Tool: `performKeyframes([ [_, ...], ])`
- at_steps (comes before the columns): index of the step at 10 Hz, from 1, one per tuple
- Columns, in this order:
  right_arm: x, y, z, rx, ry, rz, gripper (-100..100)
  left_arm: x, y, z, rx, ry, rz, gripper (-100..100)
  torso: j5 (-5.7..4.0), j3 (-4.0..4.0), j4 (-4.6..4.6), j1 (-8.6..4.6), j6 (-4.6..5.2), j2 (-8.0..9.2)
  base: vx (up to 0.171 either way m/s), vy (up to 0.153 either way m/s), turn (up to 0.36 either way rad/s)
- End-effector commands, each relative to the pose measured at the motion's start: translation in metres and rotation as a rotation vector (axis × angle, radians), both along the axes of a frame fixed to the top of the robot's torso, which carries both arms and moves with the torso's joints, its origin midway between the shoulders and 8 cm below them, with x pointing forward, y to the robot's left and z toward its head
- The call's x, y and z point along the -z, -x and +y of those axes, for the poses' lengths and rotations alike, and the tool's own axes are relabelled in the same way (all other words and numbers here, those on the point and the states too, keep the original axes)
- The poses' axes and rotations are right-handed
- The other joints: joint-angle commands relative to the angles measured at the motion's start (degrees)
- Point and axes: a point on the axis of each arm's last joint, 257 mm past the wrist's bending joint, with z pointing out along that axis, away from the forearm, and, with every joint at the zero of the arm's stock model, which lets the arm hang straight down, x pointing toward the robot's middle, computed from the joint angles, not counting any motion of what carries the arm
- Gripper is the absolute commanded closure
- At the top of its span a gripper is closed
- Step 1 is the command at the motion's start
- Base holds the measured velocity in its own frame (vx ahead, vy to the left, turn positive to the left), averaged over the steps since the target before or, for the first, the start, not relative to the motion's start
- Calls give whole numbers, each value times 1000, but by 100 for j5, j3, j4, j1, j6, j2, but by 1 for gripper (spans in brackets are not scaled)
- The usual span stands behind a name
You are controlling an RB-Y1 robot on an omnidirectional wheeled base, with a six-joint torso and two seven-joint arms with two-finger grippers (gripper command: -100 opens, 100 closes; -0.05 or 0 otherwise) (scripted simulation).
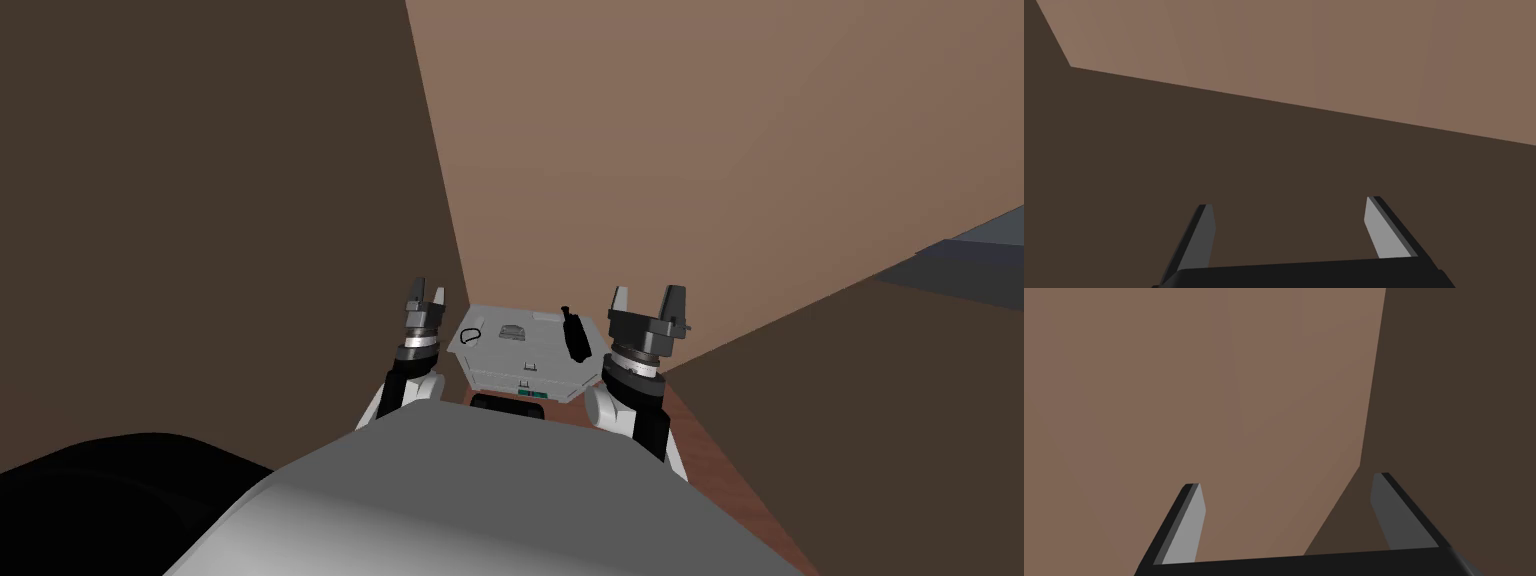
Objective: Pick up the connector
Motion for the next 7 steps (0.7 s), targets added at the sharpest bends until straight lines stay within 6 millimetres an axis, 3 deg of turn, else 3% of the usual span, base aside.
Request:
performKeyframes([
  [1, 0, 0, 0, 0, 0, 0, 0, 7, -6, -2, 16, -27, 29, -100, 0, 0, 0, 0, 0, 0, 0, -14, -13],
  [3, 0, 0, 0, 0, 0, 0, 0, 18, -13, -2, 29, -52, 67, -100, -1, 0, 0, -7, 0, -1, -1, -27, -14],
  [7, 0, 0, 0, 0, 0, 0, 0, 57, -40, 7, 40, -95, 202, -100, -4, -1, -1, -17, 0, -2, 2, -49, -25],
])
